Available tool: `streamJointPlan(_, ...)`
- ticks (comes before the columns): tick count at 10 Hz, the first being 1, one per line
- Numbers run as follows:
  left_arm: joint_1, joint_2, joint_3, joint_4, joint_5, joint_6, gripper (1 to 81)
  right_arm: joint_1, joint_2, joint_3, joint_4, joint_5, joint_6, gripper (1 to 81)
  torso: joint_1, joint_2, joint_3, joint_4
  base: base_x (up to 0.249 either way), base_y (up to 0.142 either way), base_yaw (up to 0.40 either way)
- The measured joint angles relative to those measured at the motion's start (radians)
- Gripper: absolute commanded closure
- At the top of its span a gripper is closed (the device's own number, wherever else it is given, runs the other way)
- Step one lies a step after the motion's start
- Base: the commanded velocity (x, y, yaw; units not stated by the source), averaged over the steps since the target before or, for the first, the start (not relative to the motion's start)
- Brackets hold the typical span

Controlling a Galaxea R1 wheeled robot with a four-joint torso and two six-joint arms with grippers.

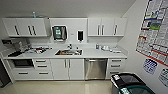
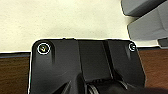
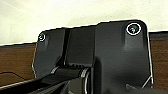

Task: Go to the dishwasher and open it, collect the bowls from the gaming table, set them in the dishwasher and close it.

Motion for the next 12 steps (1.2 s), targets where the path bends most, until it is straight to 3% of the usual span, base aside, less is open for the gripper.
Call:
streamJointPlan(8, -0.001, -0.006, -0.002, 0.0, -0.001, 0.0, 1.0, -0.005, 0.005, -0.003, 0.003, -0.001, 0.0, 1.0, -0.001, 0.0, 0.0, 0.0, 0.139, 0.062, 0.0)
streamJointPlan(12, -0.005, -0.006, -0.001, 0.0, -0.001, 0.0, 1.0, 0.001, 0.006, -0.002, 0.003, 0.0, 0.0, 1.0, -0.001, 0.0, 0.0, 0.0, 0.139, 0.0, 0.0)
